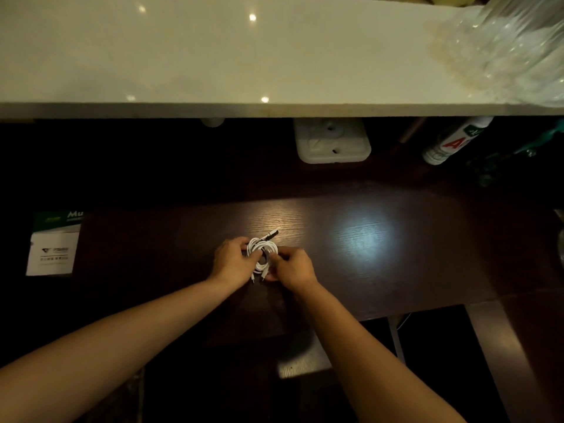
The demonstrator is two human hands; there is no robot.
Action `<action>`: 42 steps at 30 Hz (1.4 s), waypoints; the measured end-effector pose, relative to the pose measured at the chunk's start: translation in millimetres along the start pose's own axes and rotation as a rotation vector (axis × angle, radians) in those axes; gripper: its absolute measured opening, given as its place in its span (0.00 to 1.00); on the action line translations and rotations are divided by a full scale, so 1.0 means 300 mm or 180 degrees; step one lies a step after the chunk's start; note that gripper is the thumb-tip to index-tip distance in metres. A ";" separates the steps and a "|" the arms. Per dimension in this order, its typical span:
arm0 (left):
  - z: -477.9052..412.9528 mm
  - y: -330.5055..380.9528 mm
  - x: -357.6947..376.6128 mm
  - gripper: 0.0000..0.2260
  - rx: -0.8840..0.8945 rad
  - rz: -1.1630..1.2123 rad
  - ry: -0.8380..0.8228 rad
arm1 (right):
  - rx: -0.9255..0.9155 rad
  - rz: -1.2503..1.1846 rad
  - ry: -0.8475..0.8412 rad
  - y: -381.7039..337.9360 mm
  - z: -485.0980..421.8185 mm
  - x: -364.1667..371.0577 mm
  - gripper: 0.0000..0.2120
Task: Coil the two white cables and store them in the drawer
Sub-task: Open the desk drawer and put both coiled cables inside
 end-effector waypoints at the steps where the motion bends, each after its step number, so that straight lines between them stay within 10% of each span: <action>1: 0.001 0.000 -0.001 0.14 -0.0088 0.0067 -0.0020 | 0.0156 -0.0194 -0.0075 0.000 0.005 0.005 0.11; 24: 0.288 -0.116 0.075 0.09 -0.0926 0.1169 -0.1181 | 0.0459 -0.0479 0.0176 0.239 0.273 -0.091 0.08; 42: 0.881 -0.243 0.284 0.13 -0.1587 0.1360 -0.0873 | 0.0599 -0.0004 -0.0421 0.655 0.533 -0.330 0.09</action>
Point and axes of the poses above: each hand's wrist, its own z-axis away from the middle knuckle, its own x-axis out of the palm, y = z × x, the point moved 7 cm from there along -z, towards the middle knuckle, and after that the axes turned 12 degrees about y, right-handed, at the moved point
